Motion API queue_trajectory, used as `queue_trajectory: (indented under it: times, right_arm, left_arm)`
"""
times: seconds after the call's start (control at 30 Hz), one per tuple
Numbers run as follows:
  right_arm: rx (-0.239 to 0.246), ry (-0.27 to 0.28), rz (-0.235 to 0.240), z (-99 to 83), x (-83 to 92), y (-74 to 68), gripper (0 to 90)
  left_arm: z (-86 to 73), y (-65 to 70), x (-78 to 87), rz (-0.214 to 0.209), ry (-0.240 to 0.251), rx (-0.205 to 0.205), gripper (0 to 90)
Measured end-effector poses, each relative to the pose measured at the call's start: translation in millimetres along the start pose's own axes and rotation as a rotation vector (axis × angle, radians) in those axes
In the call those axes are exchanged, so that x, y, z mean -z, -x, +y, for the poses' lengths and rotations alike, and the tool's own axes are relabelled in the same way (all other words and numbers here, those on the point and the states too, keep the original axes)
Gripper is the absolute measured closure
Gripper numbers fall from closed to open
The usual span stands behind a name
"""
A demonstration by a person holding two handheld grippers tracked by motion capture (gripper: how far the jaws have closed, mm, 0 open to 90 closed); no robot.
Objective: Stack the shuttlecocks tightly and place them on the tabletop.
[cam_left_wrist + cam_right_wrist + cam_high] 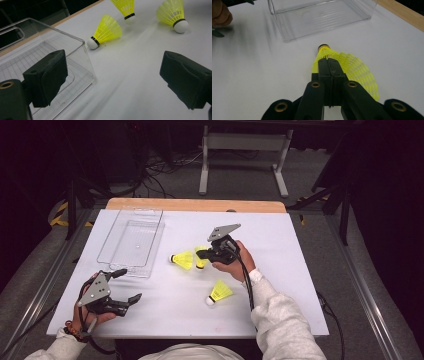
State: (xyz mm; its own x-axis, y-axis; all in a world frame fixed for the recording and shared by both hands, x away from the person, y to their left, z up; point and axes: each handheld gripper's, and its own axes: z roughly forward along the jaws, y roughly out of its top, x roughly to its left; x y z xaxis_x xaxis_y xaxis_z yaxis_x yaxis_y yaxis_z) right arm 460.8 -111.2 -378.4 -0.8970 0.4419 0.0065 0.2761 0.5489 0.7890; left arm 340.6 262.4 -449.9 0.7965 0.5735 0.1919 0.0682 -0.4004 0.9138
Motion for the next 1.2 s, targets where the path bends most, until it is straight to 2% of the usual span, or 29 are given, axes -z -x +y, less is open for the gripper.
queue_trajectory:
  times: [0.13, 0.23, 0.43, 0.6, 0.77, 0.9, 1.2]
  right_arm:
    - [0.011, 0.003, -0.010, 5.1, -6.1, 0.3, 90.0]
    - [0.025, -0.016, -0.031, 6.7, -14.0, 0.3, 90.0]
    - [0.014, -0.009, -0.034, 6.0, -22.1, 4.5, 90.0]
    - [-0.015, -0.030, -0.040, 0.2, -29.9, 10.6, 89.8]
    - [-0.034, -0.028, -0.034, -4.4, -25.6, 14.0, 87.1]
    - [-0.054, -0.060, -0.019, -14.9, -20.8, 18.6, 81.5]
    - [-0.063, -0.123, -0.011, -33.3, -13.9, 20.7, 77.9]
  left_arm:
    - [-0.4, -0.7, 0.4, 0.001, 0.000, 0.004, 8.7]
    - [-0.4, 0.0, 0.8, 0.001, -0.001, 0.002, 8.8]
    - [-0.8, -0.4, 0.0, -0.001, -0.004, 0.002, 8.9]
    - [-0.7, -0.2, -0.3, -0.001, -0.008, -0.003, 9.0]
    - [-1.0, -0.6, 0.2, -0.001, -0.007, -0.001, 9.0]
    - [-0.9, -0.4, 0.1, 0.002, -0.009, 0.000, 9.0]
    - [-1.1, -0.1, -1.4, 0.000, -0.015, 0.000, 9.0]
